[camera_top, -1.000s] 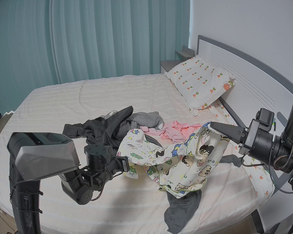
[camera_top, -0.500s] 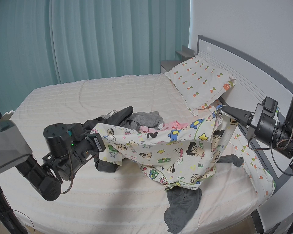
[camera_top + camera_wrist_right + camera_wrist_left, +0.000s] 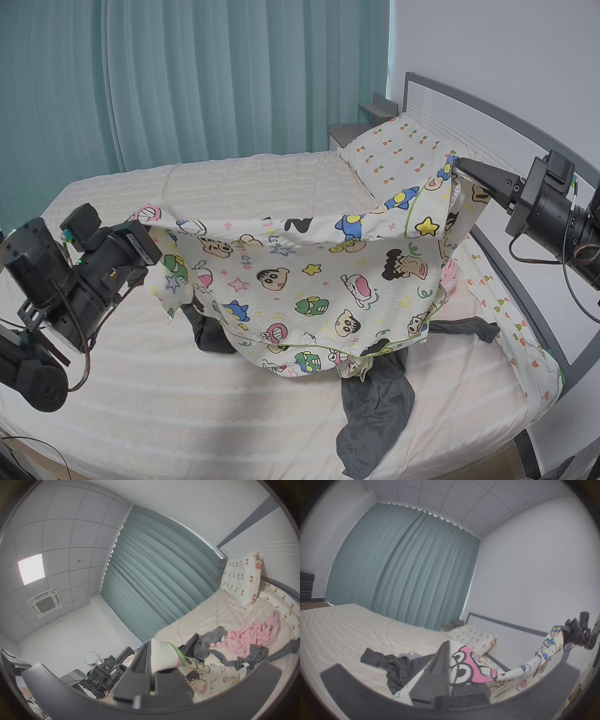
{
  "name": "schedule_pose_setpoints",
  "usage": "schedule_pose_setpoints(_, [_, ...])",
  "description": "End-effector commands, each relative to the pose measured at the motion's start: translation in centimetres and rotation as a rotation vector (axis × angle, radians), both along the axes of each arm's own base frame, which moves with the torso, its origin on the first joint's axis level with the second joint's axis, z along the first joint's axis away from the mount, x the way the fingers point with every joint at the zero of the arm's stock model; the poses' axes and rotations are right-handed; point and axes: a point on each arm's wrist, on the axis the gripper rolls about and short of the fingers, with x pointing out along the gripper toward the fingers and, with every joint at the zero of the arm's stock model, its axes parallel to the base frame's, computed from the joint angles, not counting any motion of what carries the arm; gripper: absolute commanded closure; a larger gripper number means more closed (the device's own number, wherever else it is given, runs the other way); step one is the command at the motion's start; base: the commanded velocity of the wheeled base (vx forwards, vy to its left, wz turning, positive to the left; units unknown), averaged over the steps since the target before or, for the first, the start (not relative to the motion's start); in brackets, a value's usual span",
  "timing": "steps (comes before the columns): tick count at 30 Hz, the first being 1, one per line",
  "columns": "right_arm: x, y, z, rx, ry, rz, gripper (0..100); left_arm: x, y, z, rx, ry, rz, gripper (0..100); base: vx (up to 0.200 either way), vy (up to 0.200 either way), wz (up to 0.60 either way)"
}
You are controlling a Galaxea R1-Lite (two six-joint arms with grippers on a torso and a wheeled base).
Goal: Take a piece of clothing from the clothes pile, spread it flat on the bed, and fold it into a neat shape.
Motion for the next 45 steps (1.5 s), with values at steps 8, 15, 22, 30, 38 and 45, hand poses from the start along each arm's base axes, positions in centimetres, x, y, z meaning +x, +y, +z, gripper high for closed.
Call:
schedule_pose_setpoints(8, [-1.2, 0.8, 1.2, 0.017, -0.041, 0.051, 100, -3.9, 1.5, 1.9, -0.032, -0.054, 0.056, 100, 0.0, 0.0, 0.0])
schedule_pose_setpoints(15, [-1.1, 0.8, 0.8, 0.005, -0.013, 0.048, 100, -4.5, 1.7, 0.9, -0.02, -0.021, 0.053, 100, -0.143, 0.0, 0.0])
schedule_pose_setpoints(22, [-1.1, 0.8, 0.8, -0.005, 0.008, 0.05, 100, -4.7, 1.7, 0.4, -0.012, -0.004, 0.053, 100, -0.2, 0.0, 0.0])
schedule_pose_setpoints(30, [-1.1, 0.9, 0.4, -0.027, 0.054, 0.054, 100, -5.0, 1.9, 0.3, -0.014, 0.0, 0.073, 100, 0.0, 0.0, 0.0])
schedule_pose_setpoints(38, [-1.1, 0.9, 0.2, -0.031, 0.064, 0.056, 100, -5.2, 2.0, 0.4, -0.02, -0.005, 0.075, 100, -0.025, 0.025, 0.0])
schedule_pose_setpoints(45, [-1.2, 0.9, 0.1, -0.032, 0.068, 0.058, 100, -5.1, 2.0, 0.4, -0.02, -0.006, 0.074, 100, -0.2, 0.2, 0.0])
